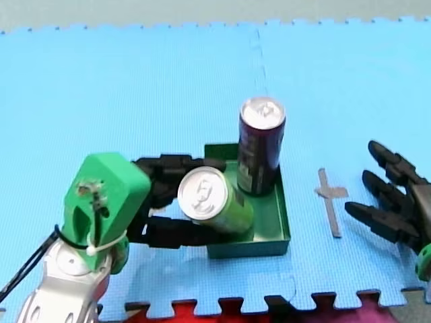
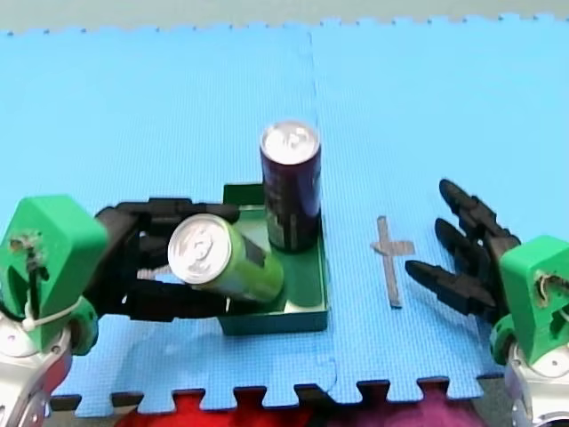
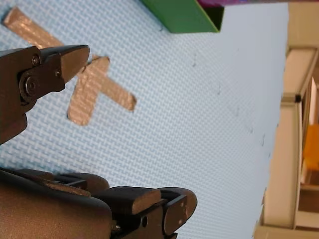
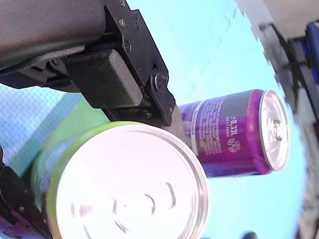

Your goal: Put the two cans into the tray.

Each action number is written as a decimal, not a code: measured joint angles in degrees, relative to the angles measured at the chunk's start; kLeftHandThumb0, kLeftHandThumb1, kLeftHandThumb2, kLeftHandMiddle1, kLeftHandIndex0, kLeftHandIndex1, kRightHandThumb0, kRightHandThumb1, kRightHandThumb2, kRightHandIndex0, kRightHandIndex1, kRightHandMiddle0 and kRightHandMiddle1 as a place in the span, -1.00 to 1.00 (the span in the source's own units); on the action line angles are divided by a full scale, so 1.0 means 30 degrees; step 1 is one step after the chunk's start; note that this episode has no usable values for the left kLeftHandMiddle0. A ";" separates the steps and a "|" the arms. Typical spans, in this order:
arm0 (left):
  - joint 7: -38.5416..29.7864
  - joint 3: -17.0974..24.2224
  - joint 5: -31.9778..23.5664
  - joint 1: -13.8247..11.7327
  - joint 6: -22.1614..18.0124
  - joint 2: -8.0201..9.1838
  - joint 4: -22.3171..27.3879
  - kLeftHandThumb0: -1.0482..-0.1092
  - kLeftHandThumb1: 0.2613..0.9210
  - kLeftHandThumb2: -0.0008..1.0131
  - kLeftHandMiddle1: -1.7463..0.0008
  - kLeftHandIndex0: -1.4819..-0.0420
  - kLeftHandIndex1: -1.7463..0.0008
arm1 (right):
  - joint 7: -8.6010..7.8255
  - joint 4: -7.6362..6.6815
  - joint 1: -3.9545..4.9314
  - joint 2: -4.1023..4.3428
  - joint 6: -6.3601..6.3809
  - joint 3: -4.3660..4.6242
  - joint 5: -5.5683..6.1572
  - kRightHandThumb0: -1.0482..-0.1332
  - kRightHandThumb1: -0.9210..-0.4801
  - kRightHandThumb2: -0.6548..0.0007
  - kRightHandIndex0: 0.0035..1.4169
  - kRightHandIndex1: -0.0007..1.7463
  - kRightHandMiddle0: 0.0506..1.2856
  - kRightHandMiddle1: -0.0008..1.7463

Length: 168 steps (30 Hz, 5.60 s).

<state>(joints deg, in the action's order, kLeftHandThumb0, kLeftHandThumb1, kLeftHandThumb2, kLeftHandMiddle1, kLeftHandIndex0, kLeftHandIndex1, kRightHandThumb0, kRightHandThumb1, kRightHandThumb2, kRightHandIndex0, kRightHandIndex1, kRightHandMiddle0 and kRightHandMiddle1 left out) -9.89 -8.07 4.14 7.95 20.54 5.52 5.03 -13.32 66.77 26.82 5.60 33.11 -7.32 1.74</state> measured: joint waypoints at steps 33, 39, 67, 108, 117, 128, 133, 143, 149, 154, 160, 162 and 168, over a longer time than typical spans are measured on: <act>-0.1266 -0.0739 0.2650 0.1265 0.3131 0.1565 0.3215 0.36 0.39 -1.00 1.00 -0.78 1.00 | 0.0379 -0.0701 -0.0395 -0.0279 -0.0458 0.0031 0.0131 -0.61 -0.22 1.00 -0.50 -1.00 -0.58 -1.00; -0.1858 -0.0542 0.2235 0.1439 0.3858 0.2031 0.3514 0.35 0.40 -1.00 1.00 -0.77 1.00 | 0.0329 -0.0735 -0.0408 -0.0278 -0.0497 0.0027 0.0152 -0.58 -0.20 1.00 -0.51 -1.00 -0.58 -1.00; -0.4994 0.1791 -0.2384 0.2473 -0.1278 0.3061 -0.1482 0.32 0.40 -1.00 1.00 -0.76 1.00 | 0.0046 -0.0263 -0.0290 -0.0308 -0.0164 0.0127 0.0117 -0.59 -0.21 1.00 -0.52 -1.00 -0.59 -1.00; -0.4685 0.1959 -0.3298 0.2157 -0.1777 0.2892 -0.0874 0.31 0.40 -1.00 1.00 -0.76 1.00 | 0.0364 -0.0300 -0.0301 -0.0370 -0.0207 0.0409 0.0059 -0.60 -0.16 1.00 -0.53 -1.00 -0.61 -1.00; -0.4826 0.1838 -0.3322 0.2325 -0.1822 0.2849 -0.1087 0.32 0.39 -1.00 1.00 -0.77 1.00 | 0.0437 -0.0415 -0.0356 -0.0413 -0.0219 0.0472 0.0054 -0.57 -0.16 1.00 -0.53 -1.00 -0.61 -1.00; -0.4195 0.2250 -0.4438 0.2384 -0.1863 0.1456 -0.1475 0.34 0.39 -1.00 1.00 -0.76 1.00 | 0.0509 -0.0523 -0.0429 -0.0429 -0.0222 0.0545 0.0011 -0.53 -0.15 1.00 -0.53 -1.00 -0.61 -1.00; -0.3409 0.2764 -0.5580 0.2414 -0.1861 0.0023 -0.1939 0.35 0.38 -1.00 1.00 -0.77 1.00 | 0.0512 -0.0520 -0.0425 -0.0432 -0.0225 0.0564 0.0009 -0.51 -0.14 1.00 -0.54 -1.00 -0.62 -1.00; -0.2326 0.2907 -0.6229 0.2291 -0.1529 -0.1263 -0.1859 0.32 0.39 -1.00 0.99 -0.76 1.00 | 0.0611 -0.0599 -0.0447 -0.0518 -0.0266 0.0602 0.0011 -0.50 -0.14 1.00 -0.54 -1.00 -0.62 -1.00; -0.2170 0.2820 -0.6217 0.2300 -0.1361 -0.1298 -0.1680 0.32 0.39 -1.00 0.99 -0.76 1.00 | 0.0643 -0.0645 -0.0454 -0.0559 -0.0316 0.0604 0.0018 -0.49 -0.13 1.00 -0.54 -1.00 -0.62 -1.00; -0.2126 0.2681 -0.6183 0.2302 -0.1250 -0.1364 -0.1532 0.32 0.39 -1.00 0.99 -0.77 1.00 | 0.0684 -0.0727 -0.0465 -0.0599 -0.0396 0.0593 0.0041 -0.48 -0.13 1.00 -0.54 -1.00 -0.62 -1.00; -0.2096 0.2611 -0.6187 0.2306 -0.0965 -0.1404 -0.1501 0.32 0.39 -1.00 0.99 -0.77 1.00 | 0.0680 -0.0759 -0.0465 -0.0612 -0.0462 0.0573 0.0080 -0.48 -0.14 1.00 -0.54 -1.00 -0.62 -1.00; -0.2008 0.2609 -0.6188 0.2317 -0.0648 -0.1403 -0.1445 0.32 0.39 -1.00 0.99 -0.77 1.00 | 0.0669 -0.0755 -0.0464 -0.0609 -0.0462 0.0567 0.0087 -0.48 -0.14 1.00 -0.54 -1.00 -0.62 -1.00; -0.1687 0.2630 -0.6190 0.2325 0.0257 -0.1365 -0.1045 0.32 0.40 -1.00 0.99 -0.77 1.00 | 0.0641 -0.0729 -0.0464 -0.0600 -0.0430 0.0558 0.0093 -0.48 -0.14 1.00 -0.55 -1.00 -0.62 -1.00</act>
<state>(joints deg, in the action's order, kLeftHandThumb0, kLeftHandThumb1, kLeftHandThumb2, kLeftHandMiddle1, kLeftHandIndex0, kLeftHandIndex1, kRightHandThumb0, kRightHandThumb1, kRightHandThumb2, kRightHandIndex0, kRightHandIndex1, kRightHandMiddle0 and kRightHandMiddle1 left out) -14.95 -0.18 -14.43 14.92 21.31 1.42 1.90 -11.40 64.58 25.42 3.80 31.82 -5.65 2.02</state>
